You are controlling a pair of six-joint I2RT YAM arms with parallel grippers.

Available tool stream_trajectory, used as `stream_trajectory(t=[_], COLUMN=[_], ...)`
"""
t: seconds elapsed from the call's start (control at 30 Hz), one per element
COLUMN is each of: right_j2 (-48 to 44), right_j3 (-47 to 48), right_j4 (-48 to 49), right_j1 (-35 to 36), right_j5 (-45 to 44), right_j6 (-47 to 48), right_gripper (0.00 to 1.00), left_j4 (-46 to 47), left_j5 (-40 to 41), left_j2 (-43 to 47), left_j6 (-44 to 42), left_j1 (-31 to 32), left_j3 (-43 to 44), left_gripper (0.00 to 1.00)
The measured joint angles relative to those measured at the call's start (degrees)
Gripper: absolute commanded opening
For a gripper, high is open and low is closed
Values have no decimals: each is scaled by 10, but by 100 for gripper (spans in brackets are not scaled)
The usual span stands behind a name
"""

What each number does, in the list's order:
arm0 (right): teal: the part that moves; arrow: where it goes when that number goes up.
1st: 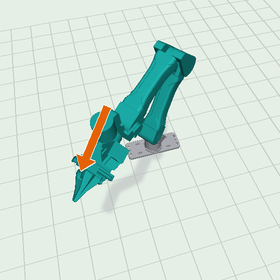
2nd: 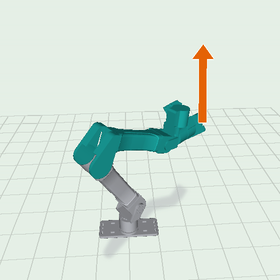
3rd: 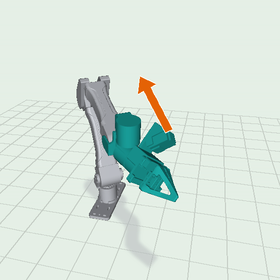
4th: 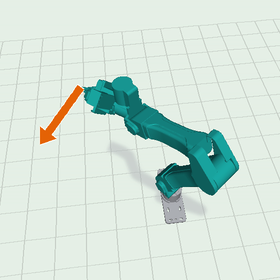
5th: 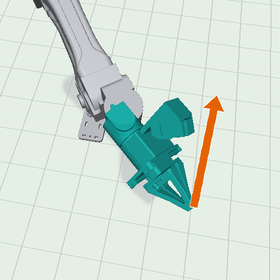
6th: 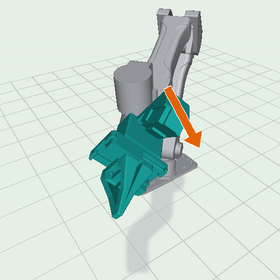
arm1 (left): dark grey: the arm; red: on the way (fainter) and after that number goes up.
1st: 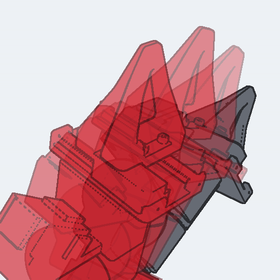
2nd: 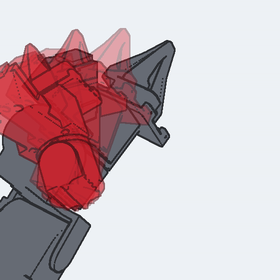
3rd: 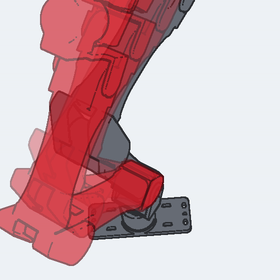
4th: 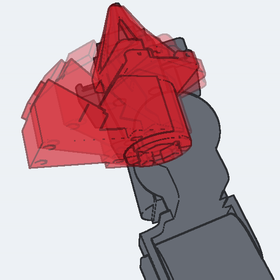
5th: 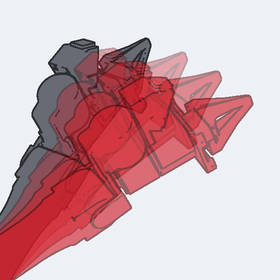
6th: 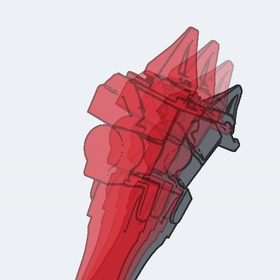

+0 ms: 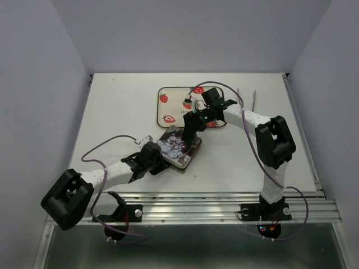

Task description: Pack the cookies

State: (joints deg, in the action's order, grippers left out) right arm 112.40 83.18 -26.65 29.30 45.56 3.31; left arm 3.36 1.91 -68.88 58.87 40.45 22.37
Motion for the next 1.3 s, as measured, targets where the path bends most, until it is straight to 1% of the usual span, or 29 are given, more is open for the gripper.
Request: stream_trajectory(t=[0.37, 1.03, 1.13, 1.17, 1.2, 1.23, 1.27, 1.3], right_j2=[-5, -44, -44, -44, -44, -44, -44, -44], right_j3=[0, 0, 0, 0, 0, 0, 0, 0], right_j4=[-2, -13, -13, -13, -13, -13, -14, -13], right_j1=[-4, 1, 2, 2, 2, 2, 2, 2], right_j5=[5, 2, -14, -28, -40, -49, -59, -66], right_j6=[12, 16, 14, 10, 7, 5, 3, 1], right_gripper=[95, 93, 93, 93, 94, 94, 94, 94], left_j4=[-12, -13, -21, -32, -44, -52, -67, -75], left_j5=[0, 1, 3, 5, 6, 6, 10, 12], left_j2=[-20, -20, -16, -8, 3, 15, 43, 63], left_j6=[-11, -12, -11, -10, -8, -6, -1, 0], left_j1=[0, 0, 0, 0, 0, 0, 0, 0], left_j3=[20, 21, 21, 21, 21, 21, 21, 21], left_gripper=[4, 4, 5, 9, 19, 27, 40, 45])
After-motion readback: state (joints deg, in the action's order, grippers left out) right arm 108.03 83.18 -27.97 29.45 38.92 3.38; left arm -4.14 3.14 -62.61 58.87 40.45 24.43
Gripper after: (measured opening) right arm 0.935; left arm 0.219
